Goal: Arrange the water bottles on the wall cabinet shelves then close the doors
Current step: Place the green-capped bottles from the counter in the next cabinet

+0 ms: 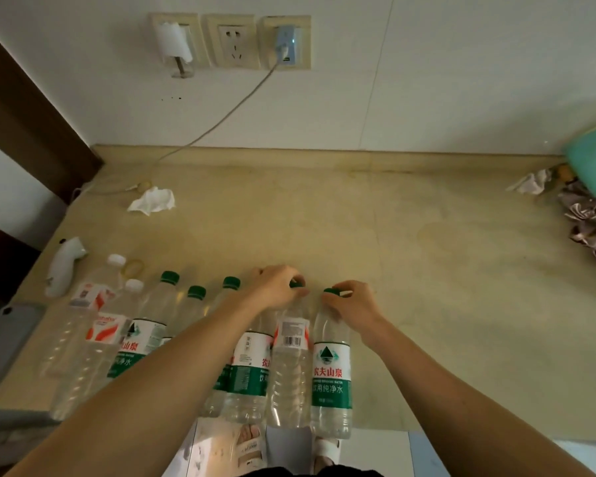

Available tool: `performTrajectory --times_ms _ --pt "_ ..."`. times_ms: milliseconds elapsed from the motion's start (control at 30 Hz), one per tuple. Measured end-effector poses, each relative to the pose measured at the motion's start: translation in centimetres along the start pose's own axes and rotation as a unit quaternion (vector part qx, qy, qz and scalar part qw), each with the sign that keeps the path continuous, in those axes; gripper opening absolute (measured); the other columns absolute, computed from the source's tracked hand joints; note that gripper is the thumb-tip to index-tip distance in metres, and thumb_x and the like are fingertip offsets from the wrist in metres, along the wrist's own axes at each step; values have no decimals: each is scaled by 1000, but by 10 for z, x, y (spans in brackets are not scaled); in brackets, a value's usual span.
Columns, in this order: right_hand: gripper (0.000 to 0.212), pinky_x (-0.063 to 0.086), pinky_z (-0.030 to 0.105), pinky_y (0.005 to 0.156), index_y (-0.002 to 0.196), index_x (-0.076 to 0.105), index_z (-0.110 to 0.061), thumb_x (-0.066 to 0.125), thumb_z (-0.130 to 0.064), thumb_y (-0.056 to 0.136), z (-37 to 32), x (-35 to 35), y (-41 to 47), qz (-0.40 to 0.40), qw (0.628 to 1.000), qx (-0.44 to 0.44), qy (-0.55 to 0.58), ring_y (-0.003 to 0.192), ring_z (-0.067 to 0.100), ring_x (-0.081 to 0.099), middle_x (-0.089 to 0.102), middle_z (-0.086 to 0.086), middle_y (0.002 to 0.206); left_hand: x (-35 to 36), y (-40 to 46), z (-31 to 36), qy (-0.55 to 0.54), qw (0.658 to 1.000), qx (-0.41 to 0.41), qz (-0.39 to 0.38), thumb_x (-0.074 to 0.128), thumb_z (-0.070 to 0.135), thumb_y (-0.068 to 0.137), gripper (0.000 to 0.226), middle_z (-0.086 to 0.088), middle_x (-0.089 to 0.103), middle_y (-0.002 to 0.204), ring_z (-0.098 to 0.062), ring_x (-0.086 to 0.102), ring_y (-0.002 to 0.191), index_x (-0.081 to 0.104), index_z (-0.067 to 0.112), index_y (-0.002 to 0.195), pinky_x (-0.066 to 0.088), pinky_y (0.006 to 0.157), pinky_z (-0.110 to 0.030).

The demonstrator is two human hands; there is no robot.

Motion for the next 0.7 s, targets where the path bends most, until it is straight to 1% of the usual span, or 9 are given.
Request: performTrajectory --times_ms 67,133,200,300,367,433,500,600,700 --pt "33 49 19 45 116 64 -3 77 -15 88 -3 -3 -3 14 1000 2 24 58 16 61 70 13 86 -4 1 -3 -60 998 14 -26 58 44 99 34 2 67 128 -18 61 114 66 25 127 47 99 -38" --pt "32 50 22 47 115 65 -1 77 -11 87 -10 -11 -7 20 999 -14 41 59 19 61 73 17 84 -10 0 -7 -130 990 38 -29 62 36 99 31 0 67 128 -15 62 112 66 21 126 49 96 -32" --pt "32 47 21 47 115 66 3 77 -8 87 -21 -21 -14 28 997 -47 60 58 17 62 72 16 80 -18 -4 -10 -190 980 60 -30 65 31 97 25 1 70 118 -12 66 103 67 21 119 52 96 -33" --pt "28 49 17 57 111 72 -6 79 -9 85 -49 -38 -32 55 989 -118 67 75 17 68 75 10 89 -37 -11 -11 -256 962 88 -20 68 29 95 19 9 70 108 -6 71 91 66 27 114 57 92 -36" --pt "22 50 13 62 96 77 -23 83 -10 80 -70 -48 -45 69 980 -171 76 79 9 70 77 0 89 -52 -15 -8 -284 953 103 6 71 27 92 26 12 69 112 -5 71 91 67 27 118 59 89 -35" --pt "30 52 11 68 86 75 -35 87 -10 74 -89 -54 -60 80 970 -219 70 79 1 71 78 -11 87 -70 -19 -1 -290 947 130 44 76 24 89 30 11 70 112 -8 71 94 70 25 118 58 90 -34" --pt "32 53 11 74 89 75 -35 89 -13 71 -102 -56 -70 101 960 -256 45 84 -1 71 77 -16 89 -87 -23 6 -280 941 164 91 80 23 85 30 13 70 109 -4 69 93 72 26 113 57 88 -27" --pt "34 51 10 79 95 74 -30 90 -13 70 -110 -54 -80 151 944 -292 18 89 -4 67 75 -14 93 -104 -32 16 -264 930 200 160 84 23 80 31 17 67 104 5 64 91 73 32 107 51 78 -10" --pt "35 48 7 81 101 75 -21 90 -10 70 -113 -53 -83 197 929 -311 32 89 -12 63 73 -12 98 -109 -39 25 -248 912 243 218 85 13 76 34 17 63 102 2 63 95 74 22 108 50 86 -10"
Point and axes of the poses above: each hand's wrist, its own y-axis towards the middle knuckle, its own x-axis out of the palm, z = x × y, the point moved 1 cm from there along y, towards the middle knuckle
